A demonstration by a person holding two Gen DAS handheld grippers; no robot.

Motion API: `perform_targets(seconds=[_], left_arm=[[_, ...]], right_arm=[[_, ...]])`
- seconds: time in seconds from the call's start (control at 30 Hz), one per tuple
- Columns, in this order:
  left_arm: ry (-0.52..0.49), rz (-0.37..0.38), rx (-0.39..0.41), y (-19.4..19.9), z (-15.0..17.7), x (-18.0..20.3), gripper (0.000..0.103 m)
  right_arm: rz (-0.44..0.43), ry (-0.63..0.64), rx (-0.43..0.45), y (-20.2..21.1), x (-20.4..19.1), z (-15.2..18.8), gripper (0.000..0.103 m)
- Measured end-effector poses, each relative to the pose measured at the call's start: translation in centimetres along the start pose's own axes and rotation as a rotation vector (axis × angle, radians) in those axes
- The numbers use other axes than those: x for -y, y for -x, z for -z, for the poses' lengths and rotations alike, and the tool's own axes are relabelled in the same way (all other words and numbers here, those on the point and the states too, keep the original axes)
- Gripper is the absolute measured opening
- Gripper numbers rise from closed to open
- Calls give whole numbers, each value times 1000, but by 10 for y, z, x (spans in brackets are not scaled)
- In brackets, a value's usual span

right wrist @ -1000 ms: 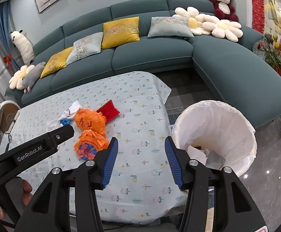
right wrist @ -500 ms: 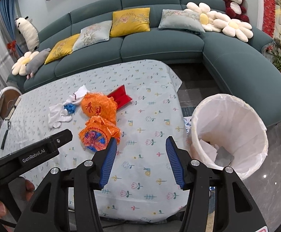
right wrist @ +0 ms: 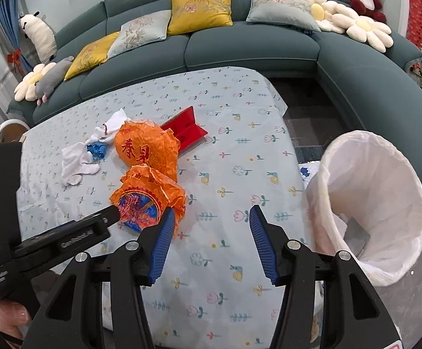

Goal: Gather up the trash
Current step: 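Move both grippers back to the two orange plastic bags, then grasp the blue-printed orange bag with the left gripper while the right gripper grasps the other orange bag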

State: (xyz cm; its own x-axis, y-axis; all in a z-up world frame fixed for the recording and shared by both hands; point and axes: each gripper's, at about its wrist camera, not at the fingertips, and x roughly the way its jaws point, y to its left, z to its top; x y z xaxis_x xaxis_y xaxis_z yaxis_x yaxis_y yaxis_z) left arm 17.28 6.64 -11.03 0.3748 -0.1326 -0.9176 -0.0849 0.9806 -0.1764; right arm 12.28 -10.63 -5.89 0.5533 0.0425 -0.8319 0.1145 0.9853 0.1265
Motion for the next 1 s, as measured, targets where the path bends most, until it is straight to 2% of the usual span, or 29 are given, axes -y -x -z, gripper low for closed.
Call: perform_targets(seconds=[0.2, 0.23, 0.3, 0.33, 0.4, 0.43, 0.5, 0.57, 0.7, 1.0], left_arm=[[-14, -13, -26, -25, -13, 8, 84], [-19, -17, -29, -29, -15, 8, 81], [-34, -17, -45, -37, -17, 11, 68], [-41, -12, -59, -41, -18, 12, 56], [-53, -21, -51, -43, -18, 14, 51], [-59, -20, -45, -41, -18, 15, 41], [-64, -3, -47, -38, -19, 15, 35], [-59, 11, -47, -34, -20, 13, 19], [-27, 43, -31, -16, -19, -2, 15], [41, 17, 7, 5, -32, -41, 15]], right_arm=[[-1, -7, -26, -22, -3, -9, 52], [-1, -7, -28, -24, -3, -10, 52], [-1, -8, -36, -31, -4, -12, 52], [-1, -8, -38, -33, -4, -12, 52], [-2, -6, -44, -38, -5, -14, 52], [-3, -6, -47, -40, -5, -14, 52], [-5, -6, -52, -45, -7, -15, 52], [-9, -5, -55, -48, -9, -17, 52], [-29, -3, -58, -54, -16, -23, 52], [-81, 42, -62, -75, -50, -46, 52]])
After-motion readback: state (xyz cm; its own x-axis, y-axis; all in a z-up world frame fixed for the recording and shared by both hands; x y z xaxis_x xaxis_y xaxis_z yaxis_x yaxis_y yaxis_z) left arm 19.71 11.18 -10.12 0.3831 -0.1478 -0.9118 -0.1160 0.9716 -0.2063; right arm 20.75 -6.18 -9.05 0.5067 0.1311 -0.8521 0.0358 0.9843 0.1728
